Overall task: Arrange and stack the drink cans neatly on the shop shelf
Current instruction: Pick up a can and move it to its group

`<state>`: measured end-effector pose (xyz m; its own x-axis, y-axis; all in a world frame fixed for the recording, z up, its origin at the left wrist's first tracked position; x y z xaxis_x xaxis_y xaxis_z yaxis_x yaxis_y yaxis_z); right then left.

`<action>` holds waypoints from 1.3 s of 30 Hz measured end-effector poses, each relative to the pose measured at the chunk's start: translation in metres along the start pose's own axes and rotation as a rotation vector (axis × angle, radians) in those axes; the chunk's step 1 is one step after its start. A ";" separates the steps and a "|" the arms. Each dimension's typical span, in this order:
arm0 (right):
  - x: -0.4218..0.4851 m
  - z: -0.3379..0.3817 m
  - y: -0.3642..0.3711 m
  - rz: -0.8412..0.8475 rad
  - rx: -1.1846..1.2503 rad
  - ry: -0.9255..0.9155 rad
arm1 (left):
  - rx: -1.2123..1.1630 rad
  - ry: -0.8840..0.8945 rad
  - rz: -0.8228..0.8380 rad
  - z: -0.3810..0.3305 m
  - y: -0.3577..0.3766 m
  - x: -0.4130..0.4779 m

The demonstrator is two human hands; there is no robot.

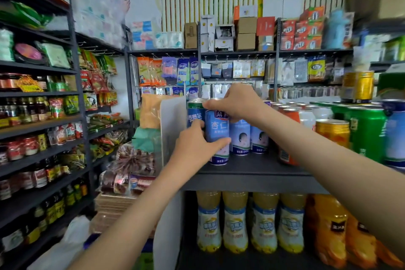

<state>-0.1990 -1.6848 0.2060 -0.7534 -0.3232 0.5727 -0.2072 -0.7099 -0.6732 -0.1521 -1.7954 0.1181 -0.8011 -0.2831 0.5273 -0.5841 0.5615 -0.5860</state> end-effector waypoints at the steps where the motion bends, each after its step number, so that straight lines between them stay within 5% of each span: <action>1: -0.002 0.000 0.001 0.004 0.006 -0.015 | 0.041 0.008 -0.016 -0.002 0.001 0.001; 10: -0.053 -0.027 -0.089 -0.141 -0.102 -0.189 | 0.214 0.186 -0.201 -0.052 -0.010 -0.029; 18: -0.072 -0.167 -0.196 -0.389 -0.250 0.047 | 0.333 0.503 -0.085 -0.163 0.058 -0.049; 24: -0.068 -0.251 -0.217 -0.209 -0.574 0.273 | 0.390 0.535 -0.118 -0.197 0.104 -0.042; 29: -0.071 -0.266 -0.219 -0.146 -0.481 0.165 | 0.508 0.470 -0.213 -0.201 0.118 -0.037; 39: -0.098 -0.212 -0.258 -0.318 -0.194 -0.075 | 0.537 0.493 -0.232 -0.193 0.124 -0.035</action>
<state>-0.2046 -1.3373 0.2241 -0.5861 -0.1554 0.7952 -0.5433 -0.6527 -0.5280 -0.1712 -1.5659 0.1461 -0.5728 0.1032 0.8132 -0.8146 0.0395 -0.5787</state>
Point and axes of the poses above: each hand's wrist, its own x-axis towards the middle knuckle, its own y-axis out of the palm, z = x × y, the point moved 7 cm from there along x, towards the middle knuckle, and after that the axes turned 2 degrees about x, right-handed, at the moved point
